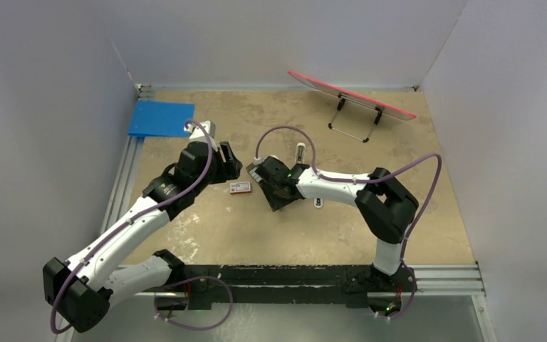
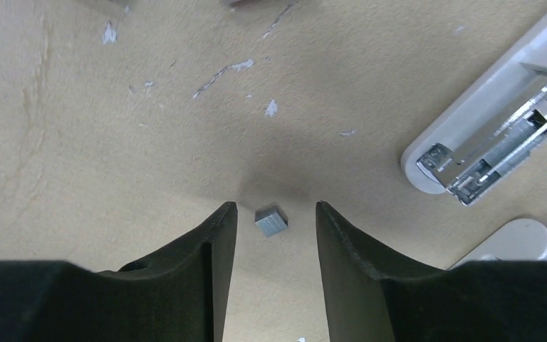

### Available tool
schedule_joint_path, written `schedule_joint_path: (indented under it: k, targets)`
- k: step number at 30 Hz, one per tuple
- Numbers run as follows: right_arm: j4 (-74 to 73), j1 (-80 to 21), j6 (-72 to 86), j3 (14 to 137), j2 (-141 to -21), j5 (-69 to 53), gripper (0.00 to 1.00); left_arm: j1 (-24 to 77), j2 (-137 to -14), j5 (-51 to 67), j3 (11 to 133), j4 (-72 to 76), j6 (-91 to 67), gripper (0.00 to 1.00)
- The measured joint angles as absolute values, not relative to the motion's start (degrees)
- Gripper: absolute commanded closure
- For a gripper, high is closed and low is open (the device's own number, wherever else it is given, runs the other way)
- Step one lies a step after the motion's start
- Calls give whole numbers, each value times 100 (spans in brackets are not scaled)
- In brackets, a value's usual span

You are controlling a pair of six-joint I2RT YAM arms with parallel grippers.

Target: Load the staples into the stapler

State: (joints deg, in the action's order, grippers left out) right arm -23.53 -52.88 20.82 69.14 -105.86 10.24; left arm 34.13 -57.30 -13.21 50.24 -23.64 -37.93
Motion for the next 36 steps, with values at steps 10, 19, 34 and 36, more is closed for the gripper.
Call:
schedule_joint_path:
  k: [10, 19, 34, 36]
  targets:
    - [-2318, -5299, 3964, 6866, -10278, 1828, 58, 3413, -5730, -1210, 5022, -2362, -3793, 41]
    - [-2324, -5378, 5148, 6593, -10241, 2027, 58, 3413, -5579, -1100, 4976, -2355, -3793, 40]
    - [-2456, -5551, 5658, 6510, -10304, 2206, 61, 3413, -5559, -913, 4971, -2322, -3839, 41]
    - [-2456, -5551, 5701, 6510, -10320, 2211, 61, 3413, -5559, -910, 4969, -2320, -3839, 41]
